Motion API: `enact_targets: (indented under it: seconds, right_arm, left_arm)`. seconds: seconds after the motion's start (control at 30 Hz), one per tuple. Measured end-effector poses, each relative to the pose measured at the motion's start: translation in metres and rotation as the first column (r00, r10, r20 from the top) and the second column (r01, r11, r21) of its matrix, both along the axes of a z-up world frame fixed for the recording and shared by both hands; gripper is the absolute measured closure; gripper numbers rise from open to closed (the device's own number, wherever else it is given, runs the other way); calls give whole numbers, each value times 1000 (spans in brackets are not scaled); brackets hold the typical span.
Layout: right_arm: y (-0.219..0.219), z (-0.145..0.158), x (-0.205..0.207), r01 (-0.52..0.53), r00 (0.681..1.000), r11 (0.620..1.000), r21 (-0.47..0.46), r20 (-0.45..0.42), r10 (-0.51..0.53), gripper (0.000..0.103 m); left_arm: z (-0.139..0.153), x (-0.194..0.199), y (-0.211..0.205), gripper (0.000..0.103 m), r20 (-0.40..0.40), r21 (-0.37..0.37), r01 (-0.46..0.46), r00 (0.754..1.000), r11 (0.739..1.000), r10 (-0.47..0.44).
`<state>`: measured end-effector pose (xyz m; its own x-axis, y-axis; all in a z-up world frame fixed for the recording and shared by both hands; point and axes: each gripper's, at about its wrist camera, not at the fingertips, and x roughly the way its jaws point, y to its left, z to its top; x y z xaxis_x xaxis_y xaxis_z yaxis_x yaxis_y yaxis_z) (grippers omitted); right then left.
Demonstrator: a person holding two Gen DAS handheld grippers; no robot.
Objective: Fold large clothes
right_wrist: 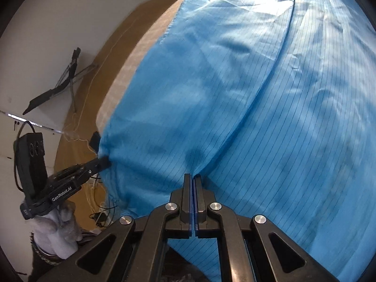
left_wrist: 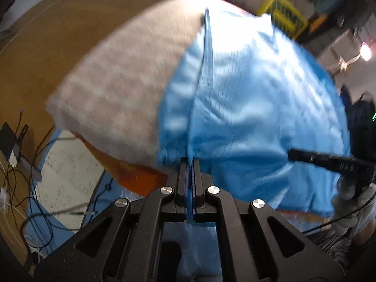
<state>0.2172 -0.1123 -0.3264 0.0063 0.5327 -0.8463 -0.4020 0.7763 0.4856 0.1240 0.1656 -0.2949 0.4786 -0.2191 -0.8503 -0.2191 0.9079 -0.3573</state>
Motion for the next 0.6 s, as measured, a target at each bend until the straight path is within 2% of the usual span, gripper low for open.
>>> enact_targets:
  seconds: [0.1, 0.17, 0.2, 0.23, 0.3, 0.37, 0.47, 0.5, 0.53, 0.57, 0.6]
  right_arm:
    - [-11, 14, 6, 2, 1000, 998, 60, 20, -3, 103]
    - [-10, 15, 3, -8, 999, 998, 59, 39, 6, 103]
    - [-6, 11, 1, -16, 999, 999, 32, 46, 15, 103]
    - [-1, 4, 1, -19, 999, 1000, 8, 39, 18, 103]
    - [1, -9, 0, -18, 1000, 1000, -23, 10, 18, 103]
    - [6, -6, 1, -20, 1000, 999, -26, 11, 20, 103]
    - [11, 2, 2, -47, 998, 998, -44, 42, 49, 102]
    - [10, 5, 0, -62, 996, 996, -67, 55, 65, 96]
    - [10, 8, -3, -69, 996, 994, -82, 58, 74, 85]
    - [9, 14, -5, -77, 994, 992, -100, 64, 83, 77]
    - [6, 21, -6, -72, 994, 992, -100, 79, 80, 69]
  left_arm:
    - [21, -10, 17, 103, 87, -45, -70, 994, 997, 73]
    - [11, -6, 19, 103, 48, -34, -95, 994, 995, 96]
    - [-1, -1, 15, 103, -4, -13, -81, 997, 997, 81]
    - [-12, 3, 8, 103, -51, 39, -53, 997, 998, 55]
    - [-19, 4, -4, 103, -80, 90, -1, 997, 996, 9]
    - [-15, 1, -8, 103, -72, 88, 23, 997, 996, -17]
    - [3, -7, 7, 102, -1, 37, -22, 1000, 999, 22]
    - [8, -8, 12, 99, 18, 12, -37, 999, 999, 37]
    - [12, -8, 18, 91, 36, -17, -51, 998, 999, 51]
    - [14, -8, 24, 78, 49, -45, -67, 996, 997, 69]
    - [14, -6, 27, 73, 50, -67, -83, 995, 994, 87]
